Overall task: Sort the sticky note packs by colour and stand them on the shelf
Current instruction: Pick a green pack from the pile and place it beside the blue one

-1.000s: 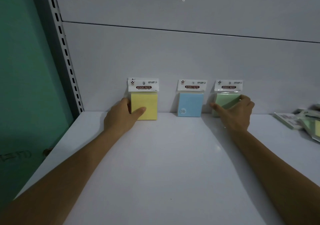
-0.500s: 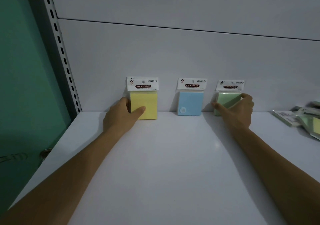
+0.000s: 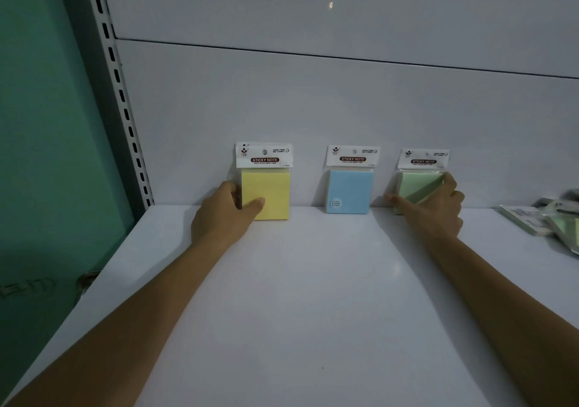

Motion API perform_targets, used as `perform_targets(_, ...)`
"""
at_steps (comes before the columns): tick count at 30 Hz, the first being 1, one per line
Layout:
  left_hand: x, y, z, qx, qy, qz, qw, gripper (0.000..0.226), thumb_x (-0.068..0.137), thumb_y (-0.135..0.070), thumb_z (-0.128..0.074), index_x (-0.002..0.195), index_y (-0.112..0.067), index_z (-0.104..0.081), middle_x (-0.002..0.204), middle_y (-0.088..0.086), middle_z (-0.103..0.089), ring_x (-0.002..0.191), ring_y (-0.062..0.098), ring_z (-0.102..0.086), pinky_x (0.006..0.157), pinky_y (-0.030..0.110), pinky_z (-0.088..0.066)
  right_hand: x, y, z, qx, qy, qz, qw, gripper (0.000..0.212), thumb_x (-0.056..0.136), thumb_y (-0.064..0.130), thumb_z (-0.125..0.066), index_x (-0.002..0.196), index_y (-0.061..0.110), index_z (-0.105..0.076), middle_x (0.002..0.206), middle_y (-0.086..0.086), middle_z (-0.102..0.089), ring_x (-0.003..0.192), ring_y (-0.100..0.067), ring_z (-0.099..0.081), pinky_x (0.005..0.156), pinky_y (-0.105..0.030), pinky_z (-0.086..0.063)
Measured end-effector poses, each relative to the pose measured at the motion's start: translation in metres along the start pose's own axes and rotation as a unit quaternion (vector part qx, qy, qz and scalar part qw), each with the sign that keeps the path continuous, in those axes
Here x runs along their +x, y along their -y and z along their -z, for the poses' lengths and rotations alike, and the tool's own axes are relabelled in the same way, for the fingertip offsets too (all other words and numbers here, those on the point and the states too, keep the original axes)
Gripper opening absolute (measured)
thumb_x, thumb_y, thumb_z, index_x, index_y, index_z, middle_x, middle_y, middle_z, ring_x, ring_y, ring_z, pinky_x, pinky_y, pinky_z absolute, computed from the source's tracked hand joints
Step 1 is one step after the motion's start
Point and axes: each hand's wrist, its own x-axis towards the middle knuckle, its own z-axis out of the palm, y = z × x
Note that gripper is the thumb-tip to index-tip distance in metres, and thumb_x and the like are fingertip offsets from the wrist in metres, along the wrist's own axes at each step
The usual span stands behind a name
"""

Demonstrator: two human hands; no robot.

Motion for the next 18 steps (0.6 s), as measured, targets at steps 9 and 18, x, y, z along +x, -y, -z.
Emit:
perform_targets(9,0.002,-0.003,0.000,-0.050,-0.070,0.007,0.996,0.060,0.067,-0.062,-0.070,0.106,-0.024,-0.048,0.106,-0.008,-0.059,0.097,0.018,-0.058,0.080,0.038,-0.048,-0.006,0.006,0.001,-0.016,-0.077,0.083,0.994,0.114,0.064,0.063,-0.072,0.149,0.015,-0.012,0.152,-0.013,-0.023,0.140,-0.032,-0.023,0.111,-0.052,-0.021)
perform_targets(18,-0.031,-0.030,0.006,0.174,-0.215,-0.232,0.933,0.075,0.074,-0.069,-0.049,0.126,-0.016,-0.046,0.138,0.005,-0.047,0.121,0.026,-0.043,0.093,0.043,-0.036,-0.043,0.023,0.011,-0.186,-0.014,0.366,0.911,0.082,0.075,0.067,-0.043,0.139,0.016,-0.036,0.146,-0.012,-0.041,0.134,-0.029,-0.039,0.110,-0.044,-0.025)
